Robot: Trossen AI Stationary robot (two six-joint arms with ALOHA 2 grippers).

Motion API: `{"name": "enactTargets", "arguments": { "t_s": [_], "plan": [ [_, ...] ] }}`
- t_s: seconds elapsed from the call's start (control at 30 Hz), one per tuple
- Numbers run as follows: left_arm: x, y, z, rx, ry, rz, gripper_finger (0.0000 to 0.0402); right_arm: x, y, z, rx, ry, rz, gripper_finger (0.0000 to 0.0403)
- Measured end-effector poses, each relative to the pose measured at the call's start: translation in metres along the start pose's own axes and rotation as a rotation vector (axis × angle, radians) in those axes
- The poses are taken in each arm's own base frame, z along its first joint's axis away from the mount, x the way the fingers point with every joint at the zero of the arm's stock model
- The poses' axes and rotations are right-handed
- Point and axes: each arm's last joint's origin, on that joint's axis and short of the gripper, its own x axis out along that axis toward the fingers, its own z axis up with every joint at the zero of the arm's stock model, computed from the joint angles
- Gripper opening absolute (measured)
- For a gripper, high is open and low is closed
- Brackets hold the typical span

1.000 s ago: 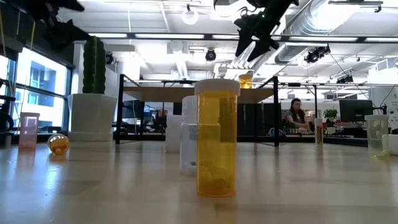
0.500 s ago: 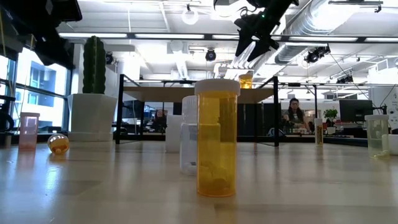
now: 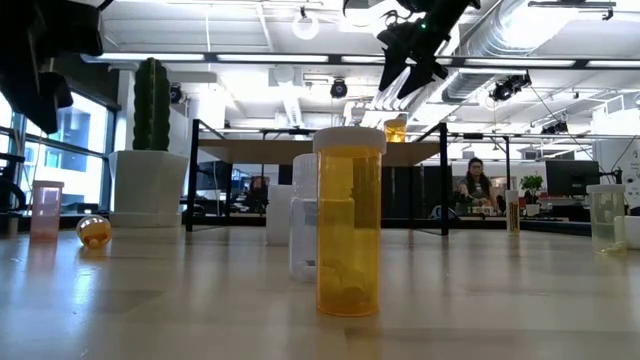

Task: Pick and place medicine bottles onto shelf by color
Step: Put the top pink pill bottle on the shelf

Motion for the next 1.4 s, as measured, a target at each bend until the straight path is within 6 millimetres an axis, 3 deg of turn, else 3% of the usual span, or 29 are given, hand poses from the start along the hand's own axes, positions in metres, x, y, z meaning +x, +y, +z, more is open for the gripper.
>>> {"name": "enactTargets", "arguments": {
  "t_s": [0.8, 1.4],
  "plan": [
    [0.039, -0.006, 0.003, 0.041, 0.146, 0.336, 0.0259, 0.0, 0.0, 0.0, -0.001, 0.0, 0.0, 0.0281],
    [0.065, 0.003, 0.016, -0.233, 0.235, 0.481, 0.0259, 0.0, 0.0, 0.001, 0.0, -0.008, 0.0, 0.0281]
  ]
}}
